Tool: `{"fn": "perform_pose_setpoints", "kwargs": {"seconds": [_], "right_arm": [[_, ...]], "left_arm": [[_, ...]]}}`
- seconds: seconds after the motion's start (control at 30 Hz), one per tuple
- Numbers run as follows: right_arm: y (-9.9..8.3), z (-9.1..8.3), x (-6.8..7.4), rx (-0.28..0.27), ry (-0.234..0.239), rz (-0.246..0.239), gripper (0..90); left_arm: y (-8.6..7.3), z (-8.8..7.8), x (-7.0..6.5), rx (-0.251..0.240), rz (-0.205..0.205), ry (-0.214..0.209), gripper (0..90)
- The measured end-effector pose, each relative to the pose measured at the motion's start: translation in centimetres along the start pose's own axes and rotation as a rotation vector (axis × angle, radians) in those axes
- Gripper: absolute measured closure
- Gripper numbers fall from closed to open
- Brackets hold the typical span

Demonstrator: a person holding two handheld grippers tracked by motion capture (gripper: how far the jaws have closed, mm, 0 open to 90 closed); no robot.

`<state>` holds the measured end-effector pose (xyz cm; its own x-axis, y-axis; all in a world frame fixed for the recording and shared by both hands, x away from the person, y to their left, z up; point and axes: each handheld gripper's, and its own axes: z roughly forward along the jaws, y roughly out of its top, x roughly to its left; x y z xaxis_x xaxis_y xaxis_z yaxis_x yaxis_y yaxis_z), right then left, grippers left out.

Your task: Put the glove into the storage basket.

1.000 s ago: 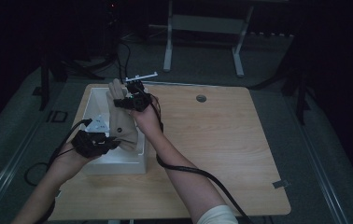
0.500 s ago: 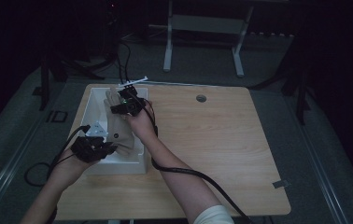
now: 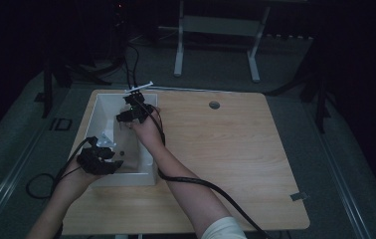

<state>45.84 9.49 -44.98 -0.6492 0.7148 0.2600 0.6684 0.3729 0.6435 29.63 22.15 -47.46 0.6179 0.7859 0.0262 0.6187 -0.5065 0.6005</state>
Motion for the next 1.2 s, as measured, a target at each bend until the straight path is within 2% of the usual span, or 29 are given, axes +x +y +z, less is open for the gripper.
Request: {"fn": "perform_pose_setpoints", "kwargs": {"seconds": [0.03, 0.1, 0.2, 0.4, 0.47, 0.5, 0.57, 0.67, 0.83, 0.9, 1.2], "right_arm": [[0.1, -0.3, -0.2, -0.011, -0.009, 0.002, 38.5], [0.2, -0.7, -0.5, -0.024, -0.013, 0.001, 38.0], [0.2, -1.6, -1.3, -0.042, -0.002, 0.007, 36.3], [-0.1, -3.0, -2.0, -0.075, 0.036, -0.024, 28.8], [-0.1, -3.5, -2.0, -0.077, 0.053, -0.043, 25.0], [-0.2, -3.8, -2.0, -0.086, 0.063, -0.049, 24.8], [-0.2, -4.4, -2.1, -0.095, 0.074, -0.057, 22.9], [-0.4, -5.2, -2.3, -0.098, 0.090, -0.080, 20.6], [-0.7, -6.3, -2.5, -0.109, 0.093, -0.122, 18.7], [-0.8, -6.8, -2.7, -0.111, 0.083, -0.136, 18.7], [-2.0, -8.5, -4.1, -0.124, 0.081, -0.144, 17.7]], "left_arm": [[0.0, 0.0, 0.1, -0.008, -0.009, -0.012, 51.6], [0.0, -0.1, 0.1, -0.019, -0.017, -0.004, 50.6], [0.3, -0.3, -0.1, -0.044, -0.030, 0.003, 43.4], [1.0, -0.5, -0.6, -0.110, -0.062, 0.015, 22.7], [1.3, -0.5, -0.7, -0.115, -0.059, 0.009, 16.0], [1.4, -0.4, -0.8, -0.125, -0.058, 0.017, 15.0], [1.6, -0.3, -0.8, -0.135, -0.065, 0.006, 14.2], [1.7, -0.2, -0.8, -0.157, -0.092, -0.046, 9.9], [2.1, -0.3, -0.8, -0.184, -0.116, -0.045, 9.9], [2.2, -0.4, -0.9, -0.190, -0.114, -0.032, 9.9], [3.6, -1.3, -1.4, -0.236, -0.110, -0.041, 9.9]]}}
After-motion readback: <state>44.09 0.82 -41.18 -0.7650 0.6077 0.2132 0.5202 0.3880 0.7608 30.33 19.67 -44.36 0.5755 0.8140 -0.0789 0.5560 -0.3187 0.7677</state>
